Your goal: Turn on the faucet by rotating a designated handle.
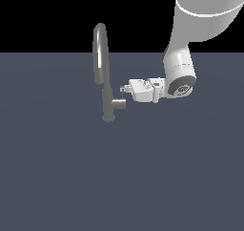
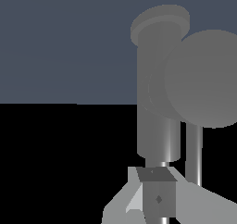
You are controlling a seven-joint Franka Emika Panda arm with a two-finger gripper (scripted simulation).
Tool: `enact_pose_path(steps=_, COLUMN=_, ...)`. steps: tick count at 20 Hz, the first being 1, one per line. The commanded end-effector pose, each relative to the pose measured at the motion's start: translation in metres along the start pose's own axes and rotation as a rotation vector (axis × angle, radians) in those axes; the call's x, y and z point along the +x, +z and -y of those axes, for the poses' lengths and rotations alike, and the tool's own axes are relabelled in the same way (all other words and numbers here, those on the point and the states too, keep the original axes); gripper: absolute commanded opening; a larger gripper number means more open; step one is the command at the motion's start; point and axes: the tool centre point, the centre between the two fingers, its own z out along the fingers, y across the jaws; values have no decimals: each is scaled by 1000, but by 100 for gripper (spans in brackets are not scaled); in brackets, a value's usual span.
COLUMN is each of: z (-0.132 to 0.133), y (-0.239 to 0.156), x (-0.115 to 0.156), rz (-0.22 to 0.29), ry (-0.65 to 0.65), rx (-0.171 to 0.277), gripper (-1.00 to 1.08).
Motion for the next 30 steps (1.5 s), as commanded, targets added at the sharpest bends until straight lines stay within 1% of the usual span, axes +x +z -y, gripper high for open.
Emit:
enact_pose_path(steps=1, z=-5, y=0, x=-2, rz=0, ry=0, rx=0, gripper=-100)
enact_pose_path(steps=3, z=-9, y=0, x=-4, rz=0, ry=0, rx=0, gripper=-100)
enact_pose_path(steps=5, z=-6, y=0, x=-2, rz=-1, ry=0, rx=3, gripper=-100)
enact_pose_path(steps=20, z=-43, y=0, x=-3, rz=0, ry=-1, rx=1, gripper=-100)
enact_pose_path(steps=21, z=-43, y=0, x=-3, rz=0, ry=-1, rx=1, gripper=-100)
enact_pose_path(steps=22, z=-37, y=0, x=-6, rz=-3, ry=-10, rx=5, gripper=-100)
enact_pose_path(steps=30, z=-64, y=0, x=11, rz=-1, ry=-3, rx=1, gripper=-100)
